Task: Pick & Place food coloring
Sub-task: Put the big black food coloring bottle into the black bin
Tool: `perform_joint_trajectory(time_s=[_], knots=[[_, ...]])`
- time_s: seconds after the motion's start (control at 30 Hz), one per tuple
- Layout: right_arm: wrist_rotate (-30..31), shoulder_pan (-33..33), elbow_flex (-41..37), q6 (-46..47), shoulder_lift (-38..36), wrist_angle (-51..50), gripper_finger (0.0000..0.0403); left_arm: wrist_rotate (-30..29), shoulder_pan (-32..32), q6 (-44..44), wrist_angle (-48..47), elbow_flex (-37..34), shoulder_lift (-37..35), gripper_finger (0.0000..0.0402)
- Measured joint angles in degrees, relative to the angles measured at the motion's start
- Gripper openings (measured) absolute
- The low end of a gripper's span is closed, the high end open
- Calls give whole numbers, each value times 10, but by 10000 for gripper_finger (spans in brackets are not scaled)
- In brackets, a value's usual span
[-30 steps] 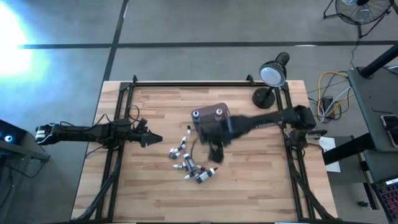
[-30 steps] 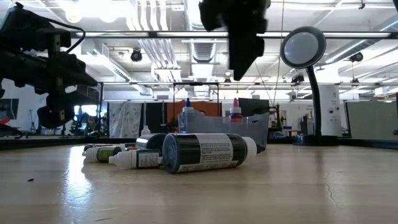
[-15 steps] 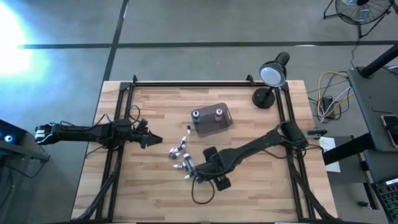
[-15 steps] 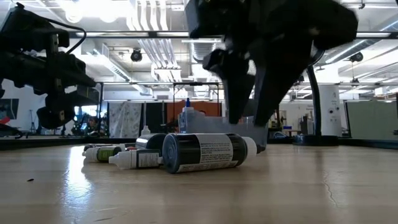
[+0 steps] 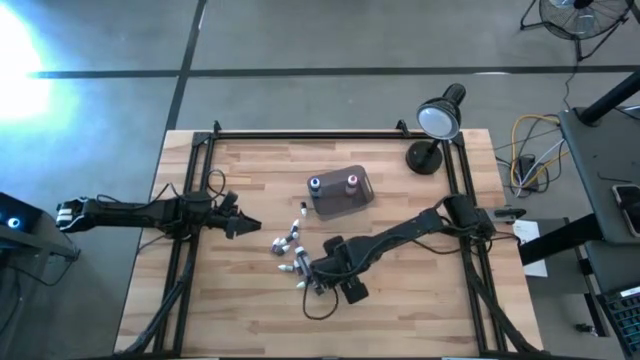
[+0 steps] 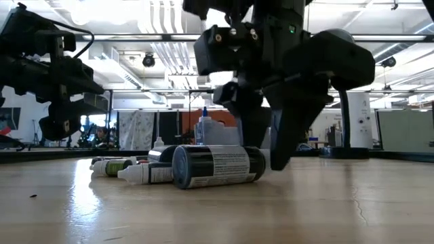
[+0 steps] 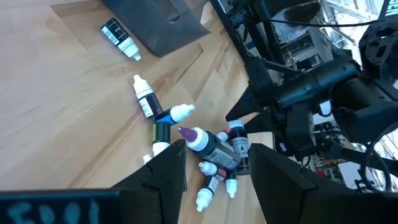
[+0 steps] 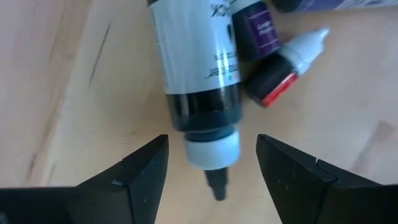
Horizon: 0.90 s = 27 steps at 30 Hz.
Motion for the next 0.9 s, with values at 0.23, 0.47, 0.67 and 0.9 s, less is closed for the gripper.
perform_joint_trajectory(time_s=[0.23, 0.47, 0.67, 0.9], knots=[[-21, -5, -17, -14, -1, 18, 231, 0, 0, -19, 0, 0, 0, 151], [-48, -20, -27, -55, -1, 24, 212, 0, 0, -129, 0, 0, 0, 151], [-62, -27, -41, -60, -10, 33, 176, -5, 0, -151, -1, 0, 0, 151], [-122, -27, -87, -73, -36, 67, 156, -6, -4, -176, -1, 0, 0, 151]])
